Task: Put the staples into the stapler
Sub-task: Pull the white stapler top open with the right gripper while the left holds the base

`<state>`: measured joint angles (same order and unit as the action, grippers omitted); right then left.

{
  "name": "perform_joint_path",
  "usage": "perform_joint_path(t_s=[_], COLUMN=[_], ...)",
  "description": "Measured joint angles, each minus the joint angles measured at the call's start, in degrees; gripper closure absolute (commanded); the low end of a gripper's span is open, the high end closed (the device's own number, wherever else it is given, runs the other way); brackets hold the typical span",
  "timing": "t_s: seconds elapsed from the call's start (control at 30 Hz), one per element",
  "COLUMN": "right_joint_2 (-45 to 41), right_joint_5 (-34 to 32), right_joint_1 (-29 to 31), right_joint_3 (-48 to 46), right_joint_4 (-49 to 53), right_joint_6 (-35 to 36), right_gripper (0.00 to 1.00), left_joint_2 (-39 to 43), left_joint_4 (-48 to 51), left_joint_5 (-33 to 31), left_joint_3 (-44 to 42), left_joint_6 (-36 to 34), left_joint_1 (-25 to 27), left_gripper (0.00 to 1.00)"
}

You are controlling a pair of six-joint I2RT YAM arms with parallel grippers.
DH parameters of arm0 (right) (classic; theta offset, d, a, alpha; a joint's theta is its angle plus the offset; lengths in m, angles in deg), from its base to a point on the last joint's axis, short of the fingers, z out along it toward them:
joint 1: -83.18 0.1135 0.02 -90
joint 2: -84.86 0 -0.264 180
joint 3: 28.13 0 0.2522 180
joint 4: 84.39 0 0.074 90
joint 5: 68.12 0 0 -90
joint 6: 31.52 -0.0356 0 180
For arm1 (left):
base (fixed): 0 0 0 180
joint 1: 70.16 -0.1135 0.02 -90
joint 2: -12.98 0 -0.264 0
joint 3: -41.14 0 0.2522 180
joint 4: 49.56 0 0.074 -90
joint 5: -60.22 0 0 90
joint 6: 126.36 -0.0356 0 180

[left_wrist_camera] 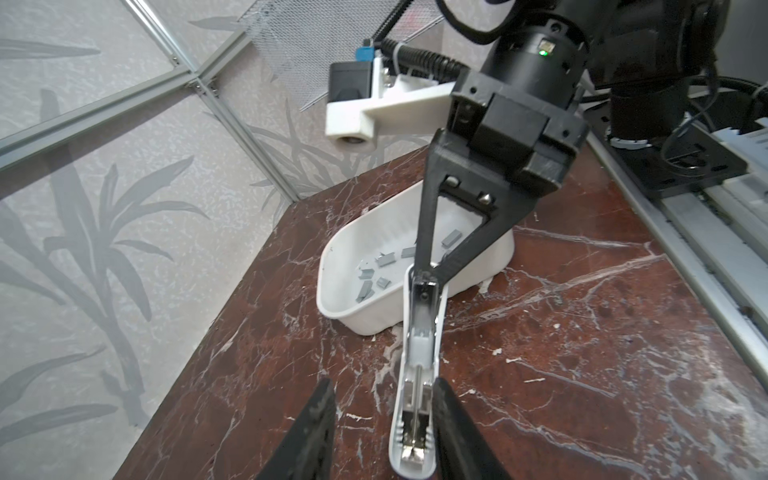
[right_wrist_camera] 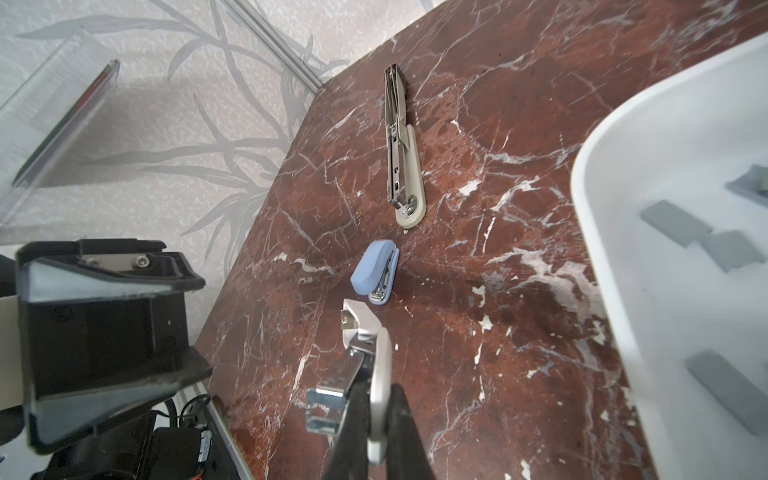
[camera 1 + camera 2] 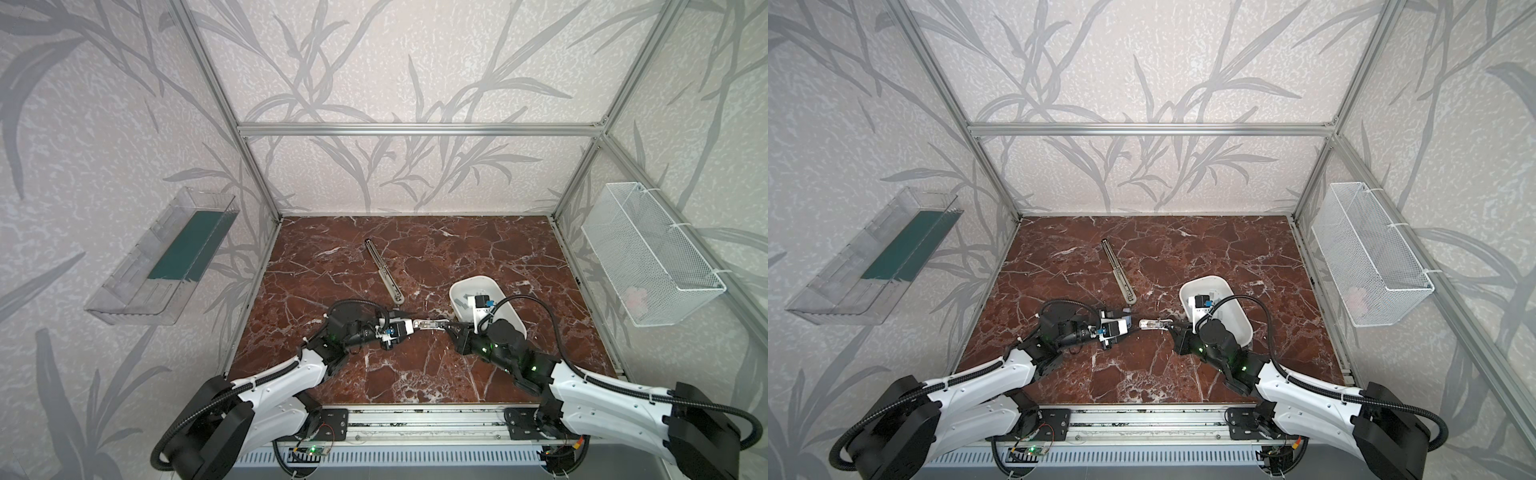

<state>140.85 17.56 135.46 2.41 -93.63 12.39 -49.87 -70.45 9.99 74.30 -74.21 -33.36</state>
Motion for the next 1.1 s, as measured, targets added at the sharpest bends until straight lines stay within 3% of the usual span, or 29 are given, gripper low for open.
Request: perform_joint_path(t_s=[0.23,0.4,0.57,1.1], right_joint_2=[3.2,3.7,4.3,4.5], right_joint_5=[-0.9,-1.2,-1.2,-1.9], right_joint_1=[2.4,3.1,3.8,4.2], right_joint_3=[0.0,0.0,0.0,0.0], right_joint_4=[-4.5,-7.0,-7.4,-8.5], right_joint_6=[0.4,0.7,0.7,0.7], right_gripper=[1.00,1.00,1.00,0.98], left_joint_2=[-4.3,-8.6,-13.0,-18.4], left_joint_4=[3.1,2.8,0.3,-3.2], left_joint_5=[0.1,-1.3,-2.3,-4.6], left_joint_3=[2.3,3.5,4.4,6.4], left_joint_6=[-1.9,-2.6,-2.4,-3.1], left_joint_1=[3.8,4.7,5.2,5.4], left_gripper=[0.58,0.51,0.52,0.75])
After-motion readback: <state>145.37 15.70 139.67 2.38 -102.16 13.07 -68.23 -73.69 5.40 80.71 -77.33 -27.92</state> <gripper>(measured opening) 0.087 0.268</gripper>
